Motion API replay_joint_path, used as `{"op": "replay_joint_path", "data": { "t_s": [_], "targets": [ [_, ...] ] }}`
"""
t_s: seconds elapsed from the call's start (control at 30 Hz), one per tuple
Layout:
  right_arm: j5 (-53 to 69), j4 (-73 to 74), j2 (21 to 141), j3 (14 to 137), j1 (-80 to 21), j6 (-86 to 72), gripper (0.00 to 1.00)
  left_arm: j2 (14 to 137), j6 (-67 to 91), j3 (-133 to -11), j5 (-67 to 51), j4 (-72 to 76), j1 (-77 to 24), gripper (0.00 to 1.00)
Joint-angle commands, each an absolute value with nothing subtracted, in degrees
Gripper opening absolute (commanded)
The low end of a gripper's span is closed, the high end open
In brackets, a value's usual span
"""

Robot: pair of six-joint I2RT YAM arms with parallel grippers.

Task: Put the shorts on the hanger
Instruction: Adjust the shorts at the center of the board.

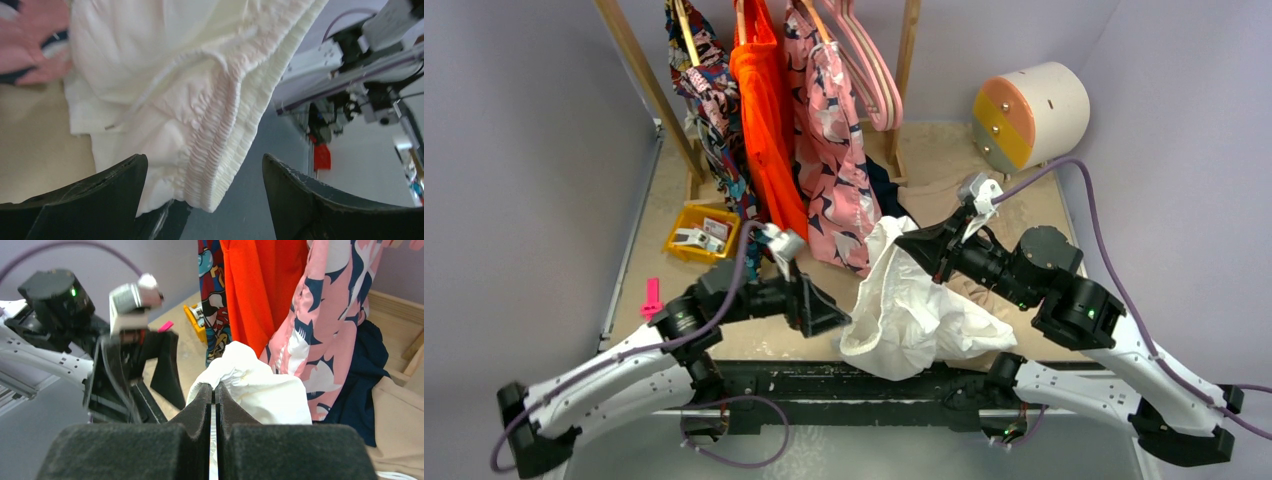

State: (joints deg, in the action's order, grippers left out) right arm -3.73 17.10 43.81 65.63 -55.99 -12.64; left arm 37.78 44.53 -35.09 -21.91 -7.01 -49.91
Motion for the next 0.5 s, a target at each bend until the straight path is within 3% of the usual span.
{"op": "replay_joint_path", "data": {
  "t_s": [0.0,0.17,0.27,0.4,0.47],
  "targets": [
    [-6.9,11.7,42.3,64.6,-56.3,-14.0,0.0,45.9,39.1,-36.4,-10.8,-6.8,-62.9,0.78],
    [-6.9,12.2,41.1,63.9,-56.3,-14.3,0.0,49.1,38.0,-37.1,-3.5,-6.5,-68.6,0.76],
    [-6.0,12.3,40.7,63.8,-56.3,-14.2,0.0,50.3,37.4,-38.3,-1.5,-8.0,-68.6,0.68],
    [-4.2,13.1,40.3,64.3,-56.3,-13.7,0.0,50.2,37.3,-39.5,3.0,-8.7,-68.6,0.38],
    [-2.7,13.5,39.9,65.2,-56.3,-12.8,0.0,48.0,36.4,-41.8,6.6,-10.7,-68.6,0.13]
  ]
}}
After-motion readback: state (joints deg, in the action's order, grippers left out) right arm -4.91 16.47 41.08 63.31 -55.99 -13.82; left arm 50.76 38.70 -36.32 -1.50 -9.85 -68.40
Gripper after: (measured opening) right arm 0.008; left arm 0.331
